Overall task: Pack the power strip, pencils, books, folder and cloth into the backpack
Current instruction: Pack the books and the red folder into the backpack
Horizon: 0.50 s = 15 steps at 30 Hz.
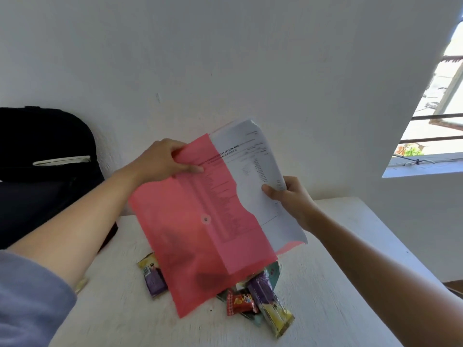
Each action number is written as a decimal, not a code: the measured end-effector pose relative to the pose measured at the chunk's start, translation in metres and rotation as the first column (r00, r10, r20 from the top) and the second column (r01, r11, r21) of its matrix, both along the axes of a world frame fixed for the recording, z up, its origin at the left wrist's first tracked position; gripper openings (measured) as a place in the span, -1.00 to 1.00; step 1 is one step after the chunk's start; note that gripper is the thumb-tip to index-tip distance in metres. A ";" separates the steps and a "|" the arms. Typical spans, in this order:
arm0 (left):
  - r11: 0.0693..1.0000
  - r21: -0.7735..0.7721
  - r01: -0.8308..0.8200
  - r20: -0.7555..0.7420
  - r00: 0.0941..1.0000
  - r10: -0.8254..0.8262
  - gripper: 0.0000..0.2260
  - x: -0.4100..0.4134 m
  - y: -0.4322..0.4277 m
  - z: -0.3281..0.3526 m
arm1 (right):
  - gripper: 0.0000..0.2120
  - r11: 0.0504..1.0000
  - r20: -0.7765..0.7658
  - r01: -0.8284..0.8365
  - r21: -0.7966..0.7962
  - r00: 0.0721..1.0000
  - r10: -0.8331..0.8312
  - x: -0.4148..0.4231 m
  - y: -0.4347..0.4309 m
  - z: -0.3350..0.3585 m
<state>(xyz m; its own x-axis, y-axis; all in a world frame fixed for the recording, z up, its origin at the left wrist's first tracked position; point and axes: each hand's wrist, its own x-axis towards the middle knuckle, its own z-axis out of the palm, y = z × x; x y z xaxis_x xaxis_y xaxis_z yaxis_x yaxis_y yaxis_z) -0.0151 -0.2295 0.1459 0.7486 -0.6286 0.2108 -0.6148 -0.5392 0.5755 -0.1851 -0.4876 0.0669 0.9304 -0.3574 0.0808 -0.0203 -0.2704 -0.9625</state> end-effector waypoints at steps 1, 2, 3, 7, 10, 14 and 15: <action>0.999 -0.027 0.031 0.000 1.000 -0.032 -0.60 -0.003 -0.001 0.007 | -0.80 0.999 -0.013 -0.032 -0.005 0.999 0.032 0.001 -0.003 0.001; 0.997 -0.049 0.065 0.002 0.998 -0.065 -0.63 -0.006 -0.002 0.013 | -0.81 0.997 -0.027 -0.078 -0.009 0.997 0.077 0.001 -0.004 0.002; 0.994 -0.064 0.092 0.002 0.996 -0.092 -0.64 -0.010 -0.004 0.020 | -0.82 0.992 -0.040 -0.128 -0.020 0.991 0.127 0.003 -0.005 0.005; 0.993 -0.057 0.107 -0.064 0.992 -0.110 -0.75 -0.015 -0.004 0.047 | -0.89 0.970 -0.045 -0.185 -0.156 0.983 0.180 0.010 -0.002 0.025; 0.989 -0.062 0.132 -0.179 0.974 -0.141 -0.72 -0.013 0.005 0.051 | -0.88 0.916 0.076 0.051 -0.397 0.997 -0.023 0.022 0.005 0.042; 0.954 -0.282 0.107 -0.293 0.937 -0.192 -0.66 -0.011 0.014 0.039 | -0.93 0.777 0.194 0.190 -0.601 0.977 -0.089 0.041 0.024 0.058; 0.943 -0.322 0.088 -0.310 0.931 -0.193 -0.65 -0.010 0.017 0.036 | -0.92 0.753 0.196 0.184 -0.632 0.978 -0.075 0.044 0.029 0.061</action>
